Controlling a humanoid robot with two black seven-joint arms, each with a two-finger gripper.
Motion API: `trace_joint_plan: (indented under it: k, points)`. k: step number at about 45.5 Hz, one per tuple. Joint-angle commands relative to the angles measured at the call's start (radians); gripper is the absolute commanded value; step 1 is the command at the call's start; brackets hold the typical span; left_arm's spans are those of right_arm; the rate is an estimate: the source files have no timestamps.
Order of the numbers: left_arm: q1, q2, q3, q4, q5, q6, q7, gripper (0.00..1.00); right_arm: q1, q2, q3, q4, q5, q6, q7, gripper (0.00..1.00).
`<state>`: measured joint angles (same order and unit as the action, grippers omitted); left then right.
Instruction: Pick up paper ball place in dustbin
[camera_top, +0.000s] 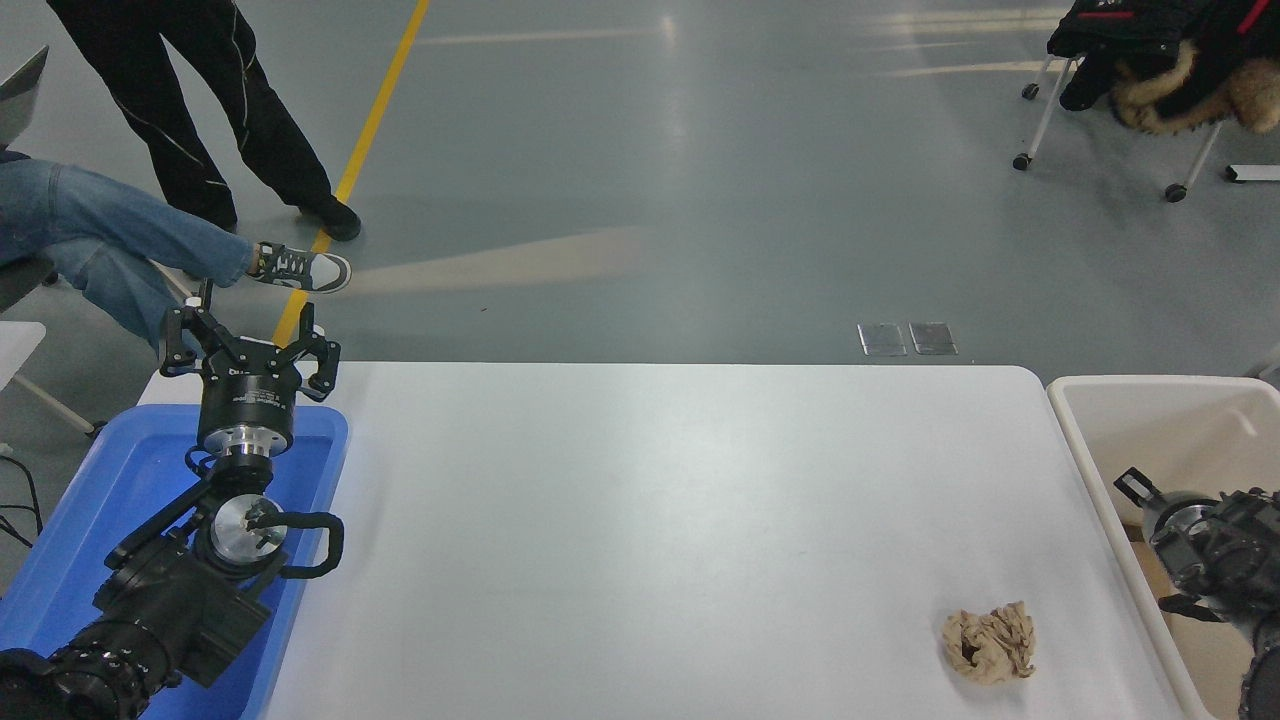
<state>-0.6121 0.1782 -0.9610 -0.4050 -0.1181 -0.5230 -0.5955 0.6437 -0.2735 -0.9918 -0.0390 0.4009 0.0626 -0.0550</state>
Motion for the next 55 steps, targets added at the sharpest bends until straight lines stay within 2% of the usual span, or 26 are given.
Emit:
trace_joint_plan:
  k: [1, 25, 31, 32, 34, 35, 36, 40, 45, 50, 55]
  points:
    - [-0.001, 0.001, 0.002, 0.0, 0.002, 0.001, 0.002, 0.99, -0.002, 0.005, 0.002, -0.006, -0.001, -0.006, 0.0, 0.0]
    - [-0.005, 0.003, 0.002, 0.0, 0.0, 0.003, 0.0, 0.99, 0.071, 0.007, 0.002, -0.007, -0.001, 0.008, 0.006, 0.0]
    - [-0.003, 0.003, -0.001, 0.002, -0.003, 0.003, -0.001, 0.99, 0.083, -0.036, -0.001, 0.013, 0.001, 0.01, 0.007, 0.0]
    - [-0.002, 0.001, -0.001, 0.0, -0.003, 0.003, -0.001, 0.99, 0.1, -0.036, 0.002, 0.019, 0.003, 0.01, 0.007, 0.13]
    - [-0.003, 0.003, 0.002, 0.0, 0.0, 0.003, -0.001, 0.99, 0.157, -0.03, 0.009, 0.048, 0.006, 0.006, 0.006, 0.6]
    - [-0.003, 0.003, 0.002, 0.0, 0.0, 0.003, 0.0, 0.99, 0.189, -0.03, 0.013, 0.079, 0.009, 0.002, 0.006, 0.8]
    - [-0.003, 0.003, 0.002, 0.0, 0.0, 0.002, 0.0, 0.99, 0.221, -0.035, 0.016, 0.123, 0.006, 0.002, 0.006, 0.88]
    - [-0.003, 0.003, 0.004, 0.0, 0.0, 0.001, 0.0, 0.99, 0.374, -0.088, 0.007, 0.357, -0.002, -0.001, 0.004, 0.98]
    - [-0.003, 0.003, 0.002, 0.0, 0.0, 0.001, 0.0, 0.99, 0.649, -0.184, -0.017, 0.721, -0.042, -0.001, 0.004, 0.99]
    - [-0.003, 0.003, 0.004, 0.0, 0.0, 0.001, 0.0, 0.99, 0.845, -0.173, -0.089, 0.922, -0.12, -0.001, 0.004, 0.99]
    - [-0.003, 0.003, 0.004, 0.0, 0.0, 0.001, 0.0, 0.99, 0.997, -0.124, -0.168, 1.07, -0.143, 0.013, 0.004, 1.0]
